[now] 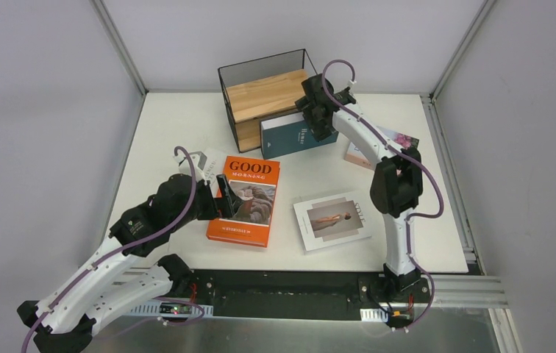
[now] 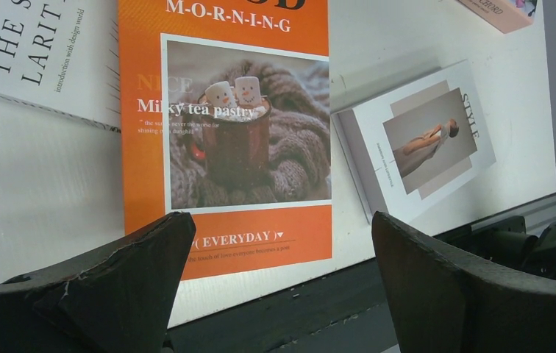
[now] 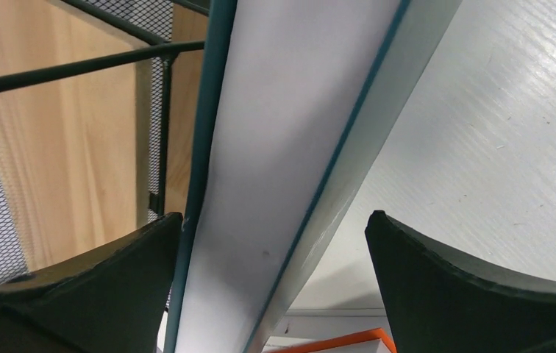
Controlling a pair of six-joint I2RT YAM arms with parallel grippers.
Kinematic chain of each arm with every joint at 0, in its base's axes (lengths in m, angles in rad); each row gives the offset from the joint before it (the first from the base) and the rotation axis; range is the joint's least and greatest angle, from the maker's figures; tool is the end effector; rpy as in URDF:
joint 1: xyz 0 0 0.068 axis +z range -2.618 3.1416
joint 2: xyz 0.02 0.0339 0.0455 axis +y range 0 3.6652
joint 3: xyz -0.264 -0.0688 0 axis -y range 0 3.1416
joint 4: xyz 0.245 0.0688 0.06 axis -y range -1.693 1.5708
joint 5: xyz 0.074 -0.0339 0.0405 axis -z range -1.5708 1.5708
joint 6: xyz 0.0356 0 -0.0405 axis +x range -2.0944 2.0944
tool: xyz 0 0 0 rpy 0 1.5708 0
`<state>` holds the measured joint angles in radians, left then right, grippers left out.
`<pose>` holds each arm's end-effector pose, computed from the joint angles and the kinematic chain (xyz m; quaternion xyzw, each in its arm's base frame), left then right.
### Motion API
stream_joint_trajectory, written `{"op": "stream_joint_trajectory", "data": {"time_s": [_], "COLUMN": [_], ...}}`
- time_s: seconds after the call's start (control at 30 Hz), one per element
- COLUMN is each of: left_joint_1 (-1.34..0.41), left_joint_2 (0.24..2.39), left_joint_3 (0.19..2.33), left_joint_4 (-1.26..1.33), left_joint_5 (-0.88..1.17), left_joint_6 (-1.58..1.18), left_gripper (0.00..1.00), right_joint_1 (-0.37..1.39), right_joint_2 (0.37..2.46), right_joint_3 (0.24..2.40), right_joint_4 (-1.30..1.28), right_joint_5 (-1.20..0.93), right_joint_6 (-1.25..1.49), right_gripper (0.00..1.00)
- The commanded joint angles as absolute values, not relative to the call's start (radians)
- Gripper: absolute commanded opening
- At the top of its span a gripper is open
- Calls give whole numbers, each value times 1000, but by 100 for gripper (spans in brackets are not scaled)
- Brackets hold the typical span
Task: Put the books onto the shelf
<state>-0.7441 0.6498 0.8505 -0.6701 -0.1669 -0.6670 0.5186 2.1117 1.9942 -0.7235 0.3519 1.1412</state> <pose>0.1035 -0.0872 0.3315 -0.0109 0.8502 -0.2841 0.4430 0.4211 0.2262 0.2906 0.3412 0.8564 0.1489 0.3578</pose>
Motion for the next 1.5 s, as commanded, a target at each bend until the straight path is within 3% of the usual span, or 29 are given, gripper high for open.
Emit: {"op": "stream_joint_trajectory", "data": {"time_s": [0.0,0.1,0.2,0.33,0.53,0.73,0.93,1.47], "left_joint_1": [-735,-736,-736,-736,-736,-736,-737,-880], "left_joint_2": [648,651,669,720,811,872,911,869], "left_joint_3": [843,841,842,857,912,1003,1089,878], "left_joint_4": [-668,-668,-667,-667,-667,-655,-587,-101], "left_joint_5": [-169,-170,-170,-138,-76,-30,-2,197], "left_joint_6": [-681,-683,-679,-659,-569,-458,-306,138], "left_gripper": [99,99,99,98,97,97,96,95], "right_joint_1": [518,518,518,516,513,514,513,477], "right_joint_2": [2105,2066,2002,1940,1869,1742,1665,1452], "right_joint_3": [2017,1939,1852,1782,1748,1708,1784,1668], "right_joint_4": [-792,-769,-731,-700,-707,-736,-1012,-1027], "right_joint_5": [376,379,386,397,404,393,382,-8], "right_joint_6": [1173,1174,1168,1145,1132,1135,1138,1030], "right_gripper": [99,94,80,56,2,0,0,0]}}
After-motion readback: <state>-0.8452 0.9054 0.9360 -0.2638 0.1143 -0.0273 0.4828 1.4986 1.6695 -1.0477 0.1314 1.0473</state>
